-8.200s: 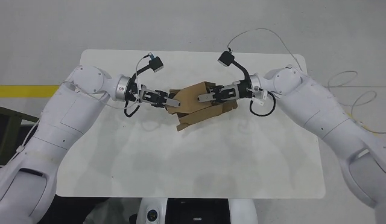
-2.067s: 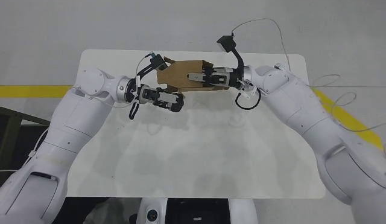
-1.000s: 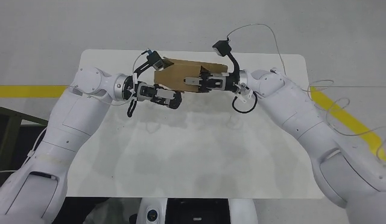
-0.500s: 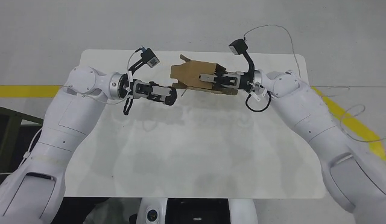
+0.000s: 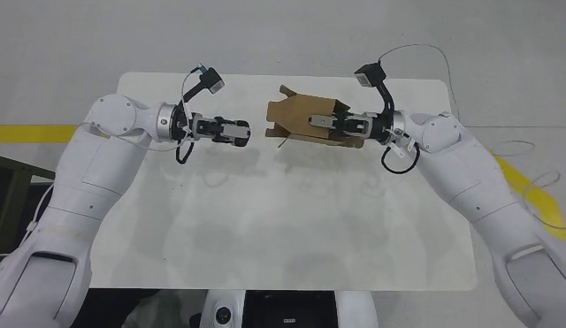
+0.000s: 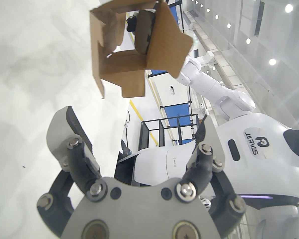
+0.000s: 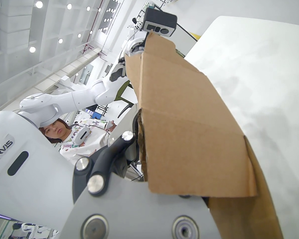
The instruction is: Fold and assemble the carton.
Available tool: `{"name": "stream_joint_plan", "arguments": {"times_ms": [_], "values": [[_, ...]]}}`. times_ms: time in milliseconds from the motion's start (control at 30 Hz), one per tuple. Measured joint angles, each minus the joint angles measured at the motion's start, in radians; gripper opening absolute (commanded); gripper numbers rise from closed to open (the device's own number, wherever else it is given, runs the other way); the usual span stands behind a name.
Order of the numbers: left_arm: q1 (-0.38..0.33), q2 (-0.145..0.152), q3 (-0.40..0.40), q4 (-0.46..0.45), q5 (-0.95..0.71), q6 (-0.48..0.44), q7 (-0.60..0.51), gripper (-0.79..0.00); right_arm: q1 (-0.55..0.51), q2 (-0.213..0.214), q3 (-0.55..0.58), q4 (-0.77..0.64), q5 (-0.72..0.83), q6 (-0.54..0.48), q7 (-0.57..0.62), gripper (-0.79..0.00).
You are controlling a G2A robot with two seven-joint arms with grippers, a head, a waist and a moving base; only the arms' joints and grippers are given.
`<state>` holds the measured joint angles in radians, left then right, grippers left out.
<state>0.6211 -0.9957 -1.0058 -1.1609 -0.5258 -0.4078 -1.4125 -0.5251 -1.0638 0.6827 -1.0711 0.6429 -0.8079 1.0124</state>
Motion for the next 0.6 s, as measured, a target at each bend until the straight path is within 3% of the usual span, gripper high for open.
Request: {"name": "stream_joint_plan", "arguments": {"times_ms": [333,600], "values": [[-0.02,0.009,0.008,0.011,0.161,-0.024,0.027,0.0,-0.051,0.053,0.028,-0.094,0.031,0.037,0.037,-0.785],[-0.021,0.008,0.034,-0.042,0.283,-0.025,0.076,0.0,-0.063,0.06,0.011,-0.157,0.066,0.041,0.041,-0.785]]}}
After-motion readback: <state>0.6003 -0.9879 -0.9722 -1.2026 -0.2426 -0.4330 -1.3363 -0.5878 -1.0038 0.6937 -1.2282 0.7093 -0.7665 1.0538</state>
